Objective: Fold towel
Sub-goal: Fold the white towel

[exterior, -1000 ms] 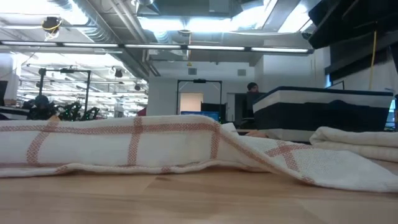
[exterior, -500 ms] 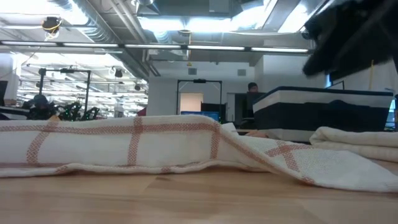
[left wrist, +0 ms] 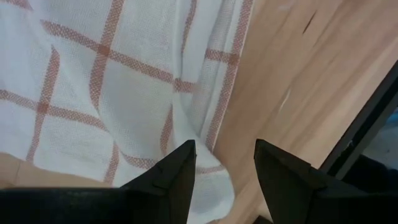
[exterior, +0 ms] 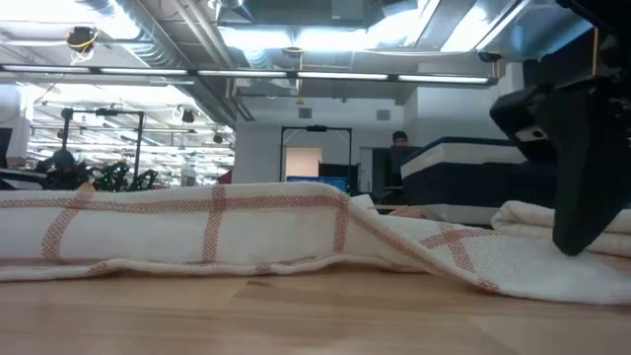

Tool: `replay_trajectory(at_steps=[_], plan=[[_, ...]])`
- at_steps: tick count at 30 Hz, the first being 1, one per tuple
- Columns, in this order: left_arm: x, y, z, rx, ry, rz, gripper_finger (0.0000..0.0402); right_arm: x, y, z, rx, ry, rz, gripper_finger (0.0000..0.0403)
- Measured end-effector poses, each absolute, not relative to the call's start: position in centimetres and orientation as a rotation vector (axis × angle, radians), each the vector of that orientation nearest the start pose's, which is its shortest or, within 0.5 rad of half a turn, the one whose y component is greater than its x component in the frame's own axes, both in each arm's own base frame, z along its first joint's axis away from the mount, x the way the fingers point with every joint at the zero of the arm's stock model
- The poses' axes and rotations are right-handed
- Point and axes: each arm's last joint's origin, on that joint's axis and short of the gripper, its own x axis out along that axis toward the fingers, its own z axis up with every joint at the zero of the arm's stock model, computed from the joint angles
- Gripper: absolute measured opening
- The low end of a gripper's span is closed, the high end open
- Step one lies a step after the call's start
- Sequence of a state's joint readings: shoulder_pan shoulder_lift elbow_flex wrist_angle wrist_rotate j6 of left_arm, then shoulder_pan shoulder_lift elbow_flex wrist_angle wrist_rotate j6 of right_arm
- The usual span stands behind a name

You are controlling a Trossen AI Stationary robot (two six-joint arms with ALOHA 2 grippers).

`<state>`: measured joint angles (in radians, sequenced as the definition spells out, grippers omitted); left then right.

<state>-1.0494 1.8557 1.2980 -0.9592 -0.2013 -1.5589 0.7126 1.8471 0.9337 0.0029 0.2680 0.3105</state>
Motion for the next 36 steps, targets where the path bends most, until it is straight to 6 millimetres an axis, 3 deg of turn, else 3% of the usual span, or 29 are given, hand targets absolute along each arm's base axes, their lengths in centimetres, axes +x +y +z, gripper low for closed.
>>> replay_trajectory(at_steps=[6,13,19,25,36], plan=[[17.2,-29.2,18.2,-0.386,1.324,0.387,0.0157,27.2,22.7,11.5,-0.219,0.831,0.366,0.0177],[17.0,-29.7,18.2,-0.432,1.384,0.352,0.0156,27.6,22.3,10.9,-0.219,0.847,0.329,0.0176],[15.9,-30.6,18.2,-0.476,1.41,0.334,0.0156,27.5,22.3,10.9,-0.221,0.85,0.329,0.0131],[15.2,-30.2,16.6,-0.488,1.403,0.379,0.0156,27.5,22.2,10.8,-0.225,0.848,0.321,0.0093],[14.6,-29.2,14.5,-0.486,1.424,0.403,0.0156,27.5,22.2,10.8,-0.231,0.847,0.31,0.0092]])
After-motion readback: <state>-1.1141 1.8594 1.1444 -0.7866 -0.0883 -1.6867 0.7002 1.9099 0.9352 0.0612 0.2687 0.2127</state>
